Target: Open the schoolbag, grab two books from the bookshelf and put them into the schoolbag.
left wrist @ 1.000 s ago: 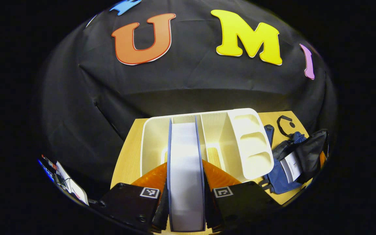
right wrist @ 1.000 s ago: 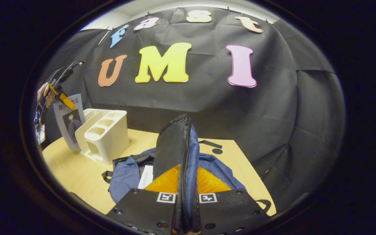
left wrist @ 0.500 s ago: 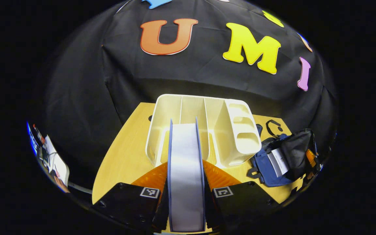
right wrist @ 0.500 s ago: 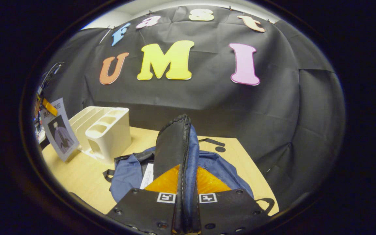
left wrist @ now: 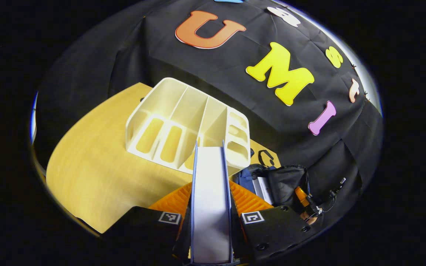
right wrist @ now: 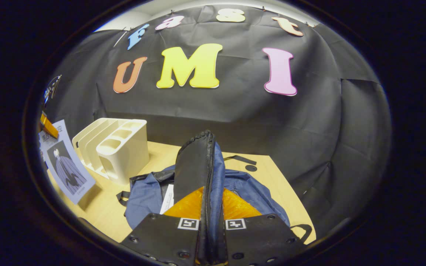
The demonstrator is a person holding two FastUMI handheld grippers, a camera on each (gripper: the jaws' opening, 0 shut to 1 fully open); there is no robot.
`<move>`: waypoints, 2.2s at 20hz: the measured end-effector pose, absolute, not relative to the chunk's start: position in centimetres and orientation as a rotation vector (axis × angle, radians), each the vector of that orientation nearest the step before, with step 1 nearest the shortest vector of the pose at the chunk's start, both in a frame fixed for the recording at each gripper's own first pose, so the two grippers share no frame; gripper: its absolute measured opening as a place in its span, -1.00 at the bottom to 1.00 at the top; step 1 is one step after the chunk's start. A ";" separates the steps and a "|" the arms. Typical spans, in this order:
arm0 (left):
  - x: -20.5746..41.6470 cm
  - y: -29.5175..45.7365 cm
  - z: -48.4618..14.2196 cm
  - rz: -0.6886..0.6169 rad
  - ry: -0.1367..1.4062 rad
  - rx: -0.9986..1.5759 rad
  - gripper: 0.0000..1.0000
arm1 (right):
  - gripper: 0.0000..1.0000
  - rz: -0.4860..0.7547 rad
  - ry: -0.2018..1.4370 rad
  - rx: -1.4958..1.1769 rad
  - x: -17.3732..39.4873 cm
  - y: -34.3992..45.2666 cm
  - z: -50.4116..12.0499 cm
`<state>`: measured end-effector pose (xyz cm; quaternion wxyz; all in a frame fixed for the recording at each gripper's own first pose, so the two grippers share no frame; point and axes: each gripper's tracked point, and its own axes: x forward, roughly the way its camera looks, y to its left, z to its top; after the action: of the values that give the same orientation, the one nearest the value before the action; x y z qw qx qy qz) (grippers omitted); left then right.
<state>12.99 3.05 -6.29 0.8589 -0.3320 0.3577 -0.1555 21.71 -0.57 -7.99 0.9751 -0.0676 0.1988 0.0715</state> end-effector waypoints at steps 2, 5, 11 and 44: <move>12.9 0.3 -7.1 -0.397 0.761 -0.770 -0.08 | -0.77 0.140 0.399 -0.143 21.7 -0.6 -8.0; 13.6 -3.6 -7.2 -0.510 0.756 -0.896 -0.09 | -0.78 0.133 0.398 -0.147 21.7 -0.6 -7.5; 15.7 -10.5 -7.4 -0.612 0.755 -1.101 -0.09 | -0.78 0.108 0.352 -0.192 22.0 -1.3 -4.2; 21.4 -35.3 -11.7 -0.450 0.551 -0.826 0.00 | -0.78 0.212 0.161 -0.135 21.0 -0.1 2.6</move>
<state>21.41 -35.32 -11.74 0.8552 -0.3927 0.2620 -0.2142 20.96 -0.07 2.57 0.9889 -0.0671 0.0803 0.1054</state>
